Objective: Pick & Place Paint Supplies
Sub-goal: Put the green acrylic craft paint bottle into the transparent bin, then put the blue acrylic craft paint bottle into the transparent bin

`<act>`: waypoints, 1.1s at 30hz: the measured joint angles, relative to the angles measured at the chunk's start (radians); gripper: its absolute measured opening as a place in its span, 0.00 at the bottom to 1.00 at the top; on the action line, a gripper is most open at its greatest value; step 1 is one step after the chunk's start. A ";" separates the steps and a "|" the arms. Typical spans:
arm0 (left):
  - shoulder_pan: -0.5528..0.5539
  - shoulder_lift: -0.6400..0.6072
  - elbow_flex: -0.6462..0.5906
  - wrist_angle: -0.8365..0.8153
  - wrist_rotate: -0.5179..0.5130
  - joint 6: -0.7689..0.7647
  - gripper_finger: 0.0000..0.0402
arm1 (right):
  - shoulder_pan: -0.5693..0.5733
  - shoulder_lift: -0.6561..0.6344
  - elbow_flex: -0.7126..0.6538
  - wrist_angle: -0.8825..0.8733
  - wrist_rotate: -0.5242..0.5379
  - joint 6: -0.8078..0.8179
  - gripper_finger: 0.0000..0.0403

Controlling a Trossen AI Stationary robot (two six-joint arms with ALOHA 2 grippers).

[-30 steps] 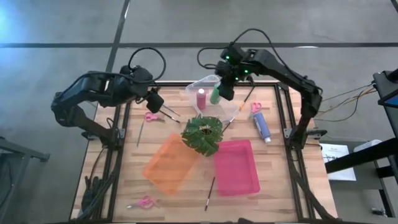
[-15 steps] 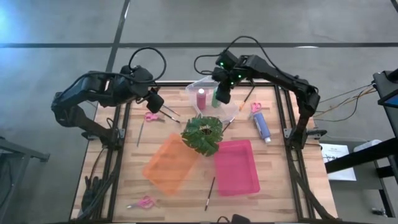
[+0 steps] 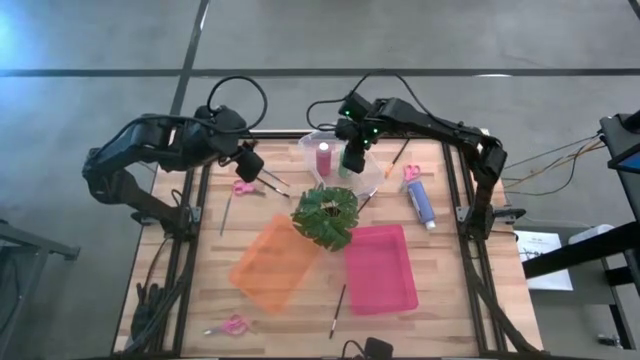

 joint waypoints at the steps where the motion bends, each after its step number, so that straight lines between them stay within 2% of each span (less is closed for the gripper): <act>1: 0.000 0.000 0.000 0.000 0.009 0.000 0.45 | -0.002 0.003 0.000 0.003 -0.001 0.000 0.28; 17: 0.000 0.000 0.000 0.001 0.017 0.000 0.45 | -0.012 0.059 0.001 0.025 -0.005 -0.038 0.28; 26: 0.000 0.000 -0.006 0.000 0.017 0.001 0.45 | -0.012 0.045 -0.002 0.027 0.002 -0.020 0.61; 29: 0.000 0.001 -0.006 0.000 0.017 0.001 0.45 | -0.012 0.011 -0.003 0.041 -0.004 -0.003 0.66; 33: 0.000 0.000 -0.020 0.002 0.017 0.002 0.45 | -0.012 -0.059 -0.002 0.055 -0.005 0.041 0.67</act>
